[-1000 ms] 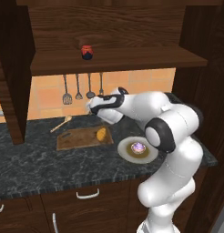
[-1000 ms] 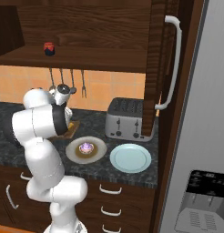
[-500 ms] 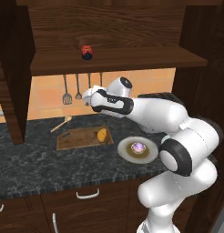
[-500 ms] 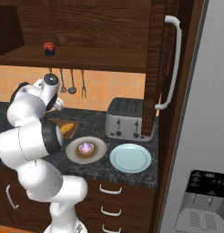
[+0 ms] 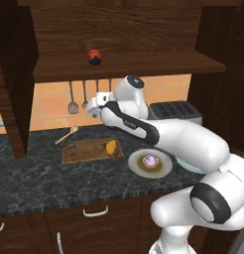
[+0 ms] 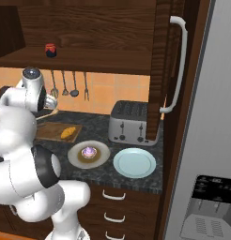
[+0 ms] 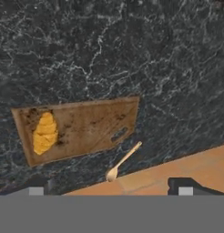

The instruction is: From the different types of pastries on the counter, select a croissant and place it on the cutting board. Then retrieve a jar of jam from the cabinet and place it alongside the croissant on the cutting board.

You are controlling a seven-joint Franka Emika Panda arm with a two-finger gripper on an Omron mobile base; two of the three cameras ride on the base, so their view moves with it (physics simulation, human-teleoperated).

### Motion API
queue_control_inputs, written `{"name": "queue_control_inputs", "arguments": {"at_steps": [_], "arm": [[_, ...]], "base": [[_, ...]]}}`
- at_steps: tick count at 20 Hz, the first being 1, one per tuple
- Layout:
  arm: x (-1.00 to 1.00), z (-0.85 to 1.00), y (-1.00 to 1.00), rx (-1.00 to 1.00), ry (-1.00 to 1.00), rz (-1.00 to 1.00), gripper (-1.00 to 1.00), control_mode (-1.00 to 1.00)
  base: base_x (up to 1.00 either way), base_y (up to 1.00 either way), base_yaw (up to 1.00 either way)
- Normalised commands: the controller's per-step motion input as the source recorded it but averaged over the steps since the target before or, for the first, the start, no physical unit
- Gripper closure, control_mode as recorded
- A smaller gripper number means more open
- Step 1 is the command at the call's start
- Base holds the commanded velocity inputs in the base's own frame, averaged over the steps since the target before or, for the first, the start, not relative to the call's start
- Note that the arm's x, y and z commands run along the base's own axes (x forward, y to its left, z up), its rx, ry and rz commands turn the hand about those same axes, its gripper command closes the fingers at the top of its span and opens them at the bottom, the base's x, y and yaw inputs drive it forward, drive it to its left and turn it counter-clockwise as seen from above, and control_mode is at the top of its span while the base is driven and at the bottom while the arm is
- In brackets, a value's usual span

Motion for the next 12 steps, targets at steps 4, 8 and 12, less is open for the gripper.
{"name": "queue_control_inputs", "arguments": {"at_steps": [4, 8, 12], "arm": [[-0.64, 0.48, 0.0, -0.37, -0.01, 0.07, -1.0, -1.0], [-0.23, 0.08, 0.0, -0.13, -0.01, 0.03, -1.0, -1.0], [0.01, 0.57, -0.09, 0.05, -0.18, 0.01, -1.0, -1.0]], "base": [[0.0, 0.0, 0.0], [0.0, 0.0, 0.0], [0.0, 0.0, 0.0]]}}
